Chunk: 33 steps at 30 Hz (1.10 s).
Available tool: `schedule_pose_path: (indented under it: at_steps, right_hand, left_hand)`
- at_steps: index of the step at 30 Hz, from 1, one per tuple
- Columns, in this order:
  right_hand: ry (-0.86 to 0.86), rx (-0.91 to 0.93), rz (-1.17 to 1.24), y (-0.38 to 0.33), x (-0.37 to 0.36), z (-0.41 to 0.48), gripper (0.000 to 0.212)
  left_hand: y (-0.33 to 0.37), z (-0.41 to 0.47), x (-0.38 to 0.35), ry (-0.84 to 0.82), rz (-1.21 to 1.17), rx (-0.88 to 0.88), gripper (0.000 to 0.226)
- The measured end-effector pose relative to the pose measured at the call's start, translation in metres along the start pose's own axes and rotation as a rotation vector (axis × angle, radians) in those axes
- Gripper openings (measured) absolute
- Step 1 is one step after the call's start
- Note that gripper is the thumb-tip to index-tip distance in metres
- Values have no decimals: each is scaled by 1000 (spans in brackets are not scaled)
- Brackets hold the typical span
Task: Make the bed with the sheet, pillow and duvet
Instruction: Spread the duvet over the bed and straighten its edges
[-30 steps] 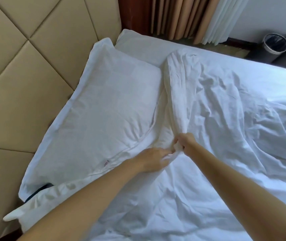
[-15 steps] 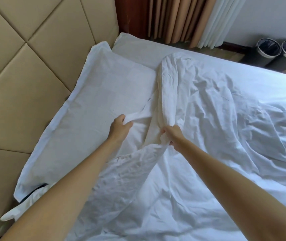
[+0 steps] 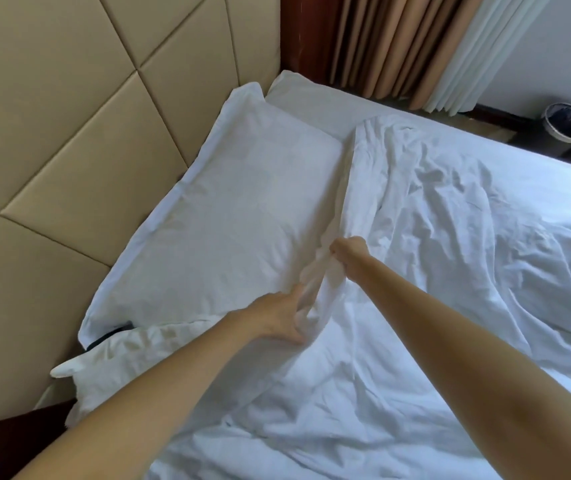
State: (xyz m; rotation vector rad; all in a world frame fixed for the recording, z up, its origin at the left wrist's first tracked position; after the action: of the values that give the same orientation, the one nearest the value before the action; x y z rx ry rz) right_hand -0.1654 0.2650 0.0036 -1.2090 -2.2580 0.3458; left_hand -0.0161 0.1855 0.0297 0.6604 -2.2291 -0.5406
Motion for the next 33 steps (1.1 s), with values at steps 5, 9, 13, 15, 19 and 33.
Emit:
schedule_pose_path:
  at_steps: [5, 9, 13, 15, 19, 33]
  right_hand:
    - [-63, -114, -28, 19, 7, -26, 14]
    - [-197, -113, 68, 22, -21, -60, 11]
    - [-246, 88, 237, -1, -64, -89, 13]
    - [-270, 144, 284, -10, -84, -105, 14]
    - [-281, 222, 340, -37, -117, -133, 19]
    - [-400, 350, 279, -96, -197, -154, 20]
  left_hand:
    - [-30, -32, 10, 263, 138, 131, 28]
    - [-50, -70, 26, 547, 135, 137, 26]
    - [-78, -108, 33, 762, 103, 185, 41]
    - [-91, -127, 46, 832, 98, 187, 41]
    - [-107, -167, 79, 948, 197, 196, 21]
    - [-195, -193, 98, 1057, -95, 309, 12]
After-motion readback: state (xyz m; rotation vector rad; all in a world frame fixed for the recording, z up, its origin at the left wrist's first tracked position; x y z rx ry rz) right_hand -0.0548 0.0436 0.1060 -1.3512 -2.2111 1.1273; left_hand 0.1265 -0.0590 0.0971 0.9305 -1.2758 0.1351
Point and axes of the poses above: each hand's wrist, its own z-axis towards the middle knuckle, its own x-axis out of the back of the hand, y = z × x, the point moved 3 cm from there along z, towards the middle knuckle, and after that the axes turned 10 degrees about -x, right-handed, at the moved point
